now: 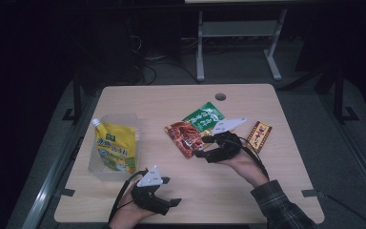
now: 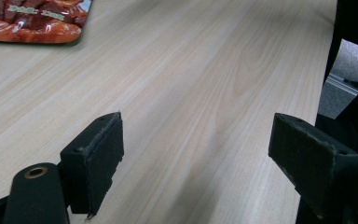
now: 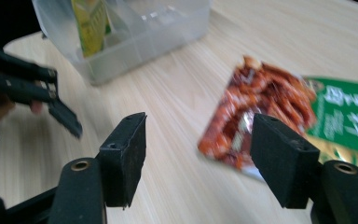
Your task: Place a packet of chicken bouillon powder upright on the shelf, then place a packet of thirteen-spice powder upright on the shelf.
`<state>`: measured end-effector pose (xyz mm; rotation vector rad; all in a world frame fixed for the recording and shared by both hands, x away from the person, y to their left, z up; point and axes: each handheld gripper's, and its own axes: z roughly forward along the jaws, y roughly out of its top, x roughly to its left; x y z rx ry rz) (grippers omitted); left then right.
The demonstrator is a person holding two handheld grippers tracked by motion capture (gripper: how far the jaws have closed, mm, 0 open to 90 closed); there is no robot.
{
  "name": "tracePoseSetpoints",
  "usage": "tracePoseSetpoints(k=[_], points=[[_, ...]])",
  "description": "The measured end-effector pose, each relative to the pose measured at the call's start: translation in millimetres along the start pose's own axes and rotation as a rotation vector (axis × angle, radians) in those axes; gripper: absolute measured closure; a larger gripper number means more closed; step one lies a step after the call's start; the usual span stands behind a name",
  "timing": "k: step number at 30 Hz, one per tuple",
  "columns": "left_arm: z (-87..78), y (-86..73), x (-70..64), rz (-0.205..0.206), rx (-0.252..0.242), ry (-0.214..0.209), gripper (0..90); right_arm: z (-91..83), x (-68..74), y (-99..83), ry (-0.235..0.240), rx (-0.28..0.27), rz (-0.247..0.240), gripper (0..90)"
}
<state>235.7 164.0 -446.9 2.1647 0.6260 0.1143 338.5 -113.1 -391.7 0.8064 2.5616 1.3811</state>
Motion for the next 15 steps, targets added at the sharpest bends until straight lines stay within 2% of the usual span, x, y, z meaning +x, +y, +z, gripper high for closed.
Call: tracePoseSetpoints(k=[4,7,10,15], points=[[-3.0,0.1,2.2,-0.001,0.007,0.008,17.4,-11.2,-5.0,-12.9,-0.025,0.003,0.015,35.9],[-3.3,-0.5,2.9,-0.013,-0.012,0.011,17.4,-22.2,-9.6,-25.0,-0.05,0.016,0.031,35.9],[-4.4,-0.5,3.9,-0.015,-0.01,0.014,17.4,-31.8,-15.1,-37.1,-0.07,0.026,0.061,36.2],[-5.2,-1.0,5.2,-0.012,-0.006,0.016,17.4,-46.3,-26.4,-54.1,-0.098,0.048,0.095,42.3]])
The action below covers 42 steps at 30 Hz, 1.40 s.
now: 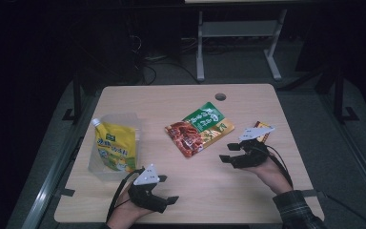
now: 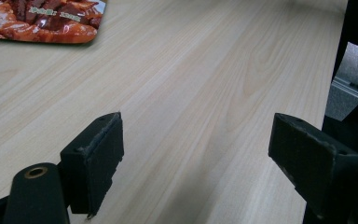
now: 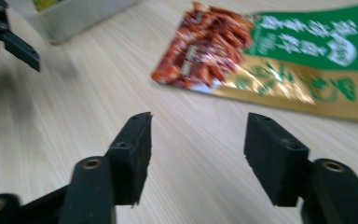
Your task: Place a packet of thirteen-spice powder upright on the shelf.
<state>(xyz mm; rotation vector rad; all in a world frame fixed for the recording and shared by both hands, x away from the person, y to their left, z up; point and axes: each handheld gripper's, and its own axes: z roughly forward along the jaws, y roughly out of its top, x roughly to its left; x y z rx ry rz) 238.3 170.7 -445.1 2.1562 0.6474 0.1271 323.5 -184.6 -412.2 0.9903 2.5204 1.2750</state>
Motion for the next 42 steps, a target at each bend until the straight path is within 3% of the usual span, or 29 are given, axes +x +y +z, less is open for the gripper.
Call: tracePoseSetpoints(k=[6,12,28,33,42], points=[[-0.3,1.1,3.4,-0.006,-0.005,0.003,17.4,-13.7,-21.7,-12.8,-0.032,0.02,0.051,65.0],[0.0,1.6,5.3,-0.01,-0.003,0.001,17.4,-23.5,-46.6,-14.5,-0.1,0.009,0.08,89.9],[0.9,2.0,5.3,-0.003,0.01,0.001,17.4,-25.8,-126.9,14.9,-0.32,-0.014,0.176,90.0],[0.6,1.2,5.0,-0.001,0.012,0.002,17.4,-20.7,-152.2,10.0,-0.397,0.013,0.232,90.0],[0.5,0.8,5.3,-0.006,0.012,0.005,17.4,-10.8,-179.2,-7.5,-0.468,0.035,0.323,90.0]])
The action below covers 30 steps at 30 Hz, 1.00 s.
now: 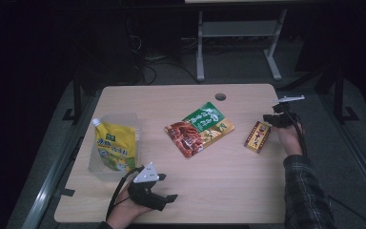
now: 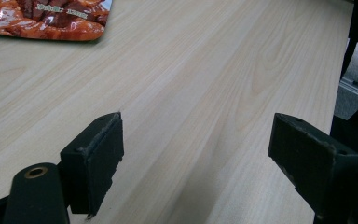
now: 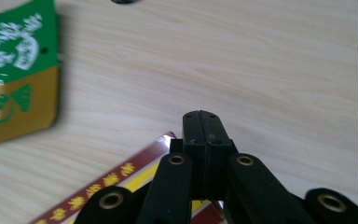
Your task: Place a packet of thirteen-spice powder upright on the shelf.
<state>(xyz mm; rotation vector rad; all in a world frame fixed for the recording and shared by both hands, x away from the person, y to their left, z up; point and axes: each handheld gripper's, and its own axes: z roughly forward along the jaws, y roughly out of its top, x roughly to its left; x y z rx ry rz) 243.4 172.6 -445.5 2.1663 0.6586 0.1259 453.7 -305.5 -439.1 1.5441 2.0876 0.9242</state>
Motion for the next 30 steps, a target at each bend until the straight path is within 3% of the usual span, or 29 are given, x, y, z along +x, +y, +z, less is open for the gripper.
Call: tracePoseSetpoints(k=[10,18,30], points=[[-0.5,-0.2,0.1,0.003,0.003,0.004,17.4,6.6,-14.9,-8.8,-0.014,0.04,0.049,90.0],[-1.0,-0.2,0.3,0.0,0.002,0.005,17.4,5.2,-14.0,-10.3,0.017,0.061,0.041,90.0],[-0.3,-0.1,-0.9,0.004,0.003,0.003,17.4,-6.0,-9.5,-18.9,0.079,0.062,-0.008,90.0]])
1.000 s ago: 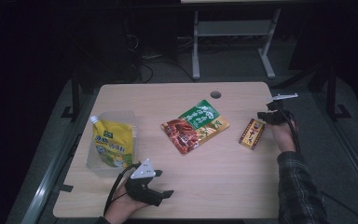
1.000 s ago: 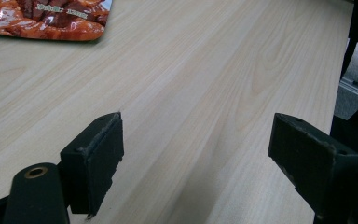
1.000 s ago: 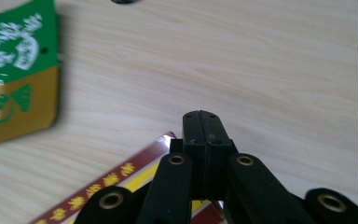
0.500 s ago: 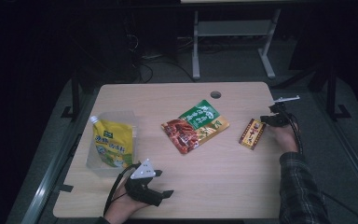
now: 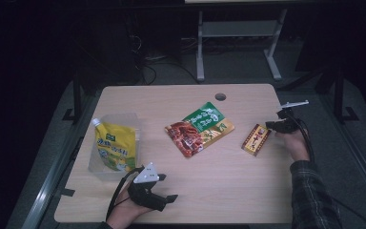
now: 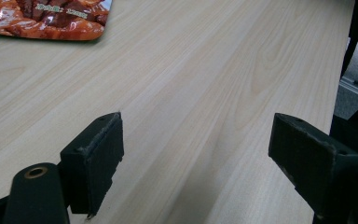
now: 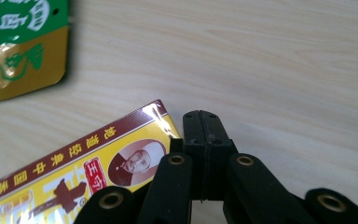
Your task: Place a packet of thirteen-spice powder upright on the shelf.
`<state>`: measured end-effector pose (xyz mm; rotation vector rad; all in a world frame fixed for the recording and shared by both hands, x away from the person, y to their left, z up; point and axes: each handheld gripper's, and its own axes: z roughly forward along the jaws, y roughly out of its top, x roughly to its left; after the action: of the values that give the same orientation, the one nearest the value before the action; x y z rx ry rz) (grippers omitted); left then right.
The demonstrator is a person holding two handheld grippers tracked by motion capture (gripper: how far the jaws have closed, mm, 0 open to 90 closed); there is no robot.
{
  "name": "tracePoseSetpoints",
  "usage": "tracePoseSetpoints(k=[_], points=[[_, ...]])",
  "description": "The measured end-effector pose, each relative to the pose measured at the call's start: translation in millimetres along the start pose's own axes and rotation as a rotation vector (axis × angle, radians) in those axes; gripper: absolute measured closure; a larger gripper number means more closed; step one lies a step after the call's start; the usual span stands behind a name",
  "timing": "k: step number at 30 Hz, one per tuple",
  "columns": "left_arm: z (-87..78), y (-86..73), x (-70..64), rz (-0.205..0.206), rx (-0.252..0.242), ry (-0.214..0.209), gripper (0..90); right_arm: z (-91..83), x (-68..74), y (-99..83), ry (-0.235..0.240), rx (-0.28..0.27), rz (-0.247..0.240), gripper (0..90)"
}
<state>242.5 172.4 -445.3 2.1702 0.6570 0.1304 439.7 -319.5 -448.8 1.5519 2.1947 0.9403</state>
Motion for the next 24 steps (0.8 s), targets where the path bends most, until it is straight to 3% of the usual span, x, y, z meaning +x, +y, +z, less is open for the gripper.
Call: tracePoseSetpoints(k=[6,13,24], points=[[0.1,0.2,-0.6,0.001,0.0,-0.002,17.4,-4.9,9.8,-5.1,0.028,0.028,-0.035,90.0],[0.5,0.4,-1.3,0.005,0.001,-0.004,17.4,1.3,22.7,-16.4,0.054,0.064,-0.074,90.0],[-0.3,0.5,-1.5,0.004,0.0,-0.005,17.4,-3.2,53.3,-20.2,0.152,0.068,-0.148,90.0]])
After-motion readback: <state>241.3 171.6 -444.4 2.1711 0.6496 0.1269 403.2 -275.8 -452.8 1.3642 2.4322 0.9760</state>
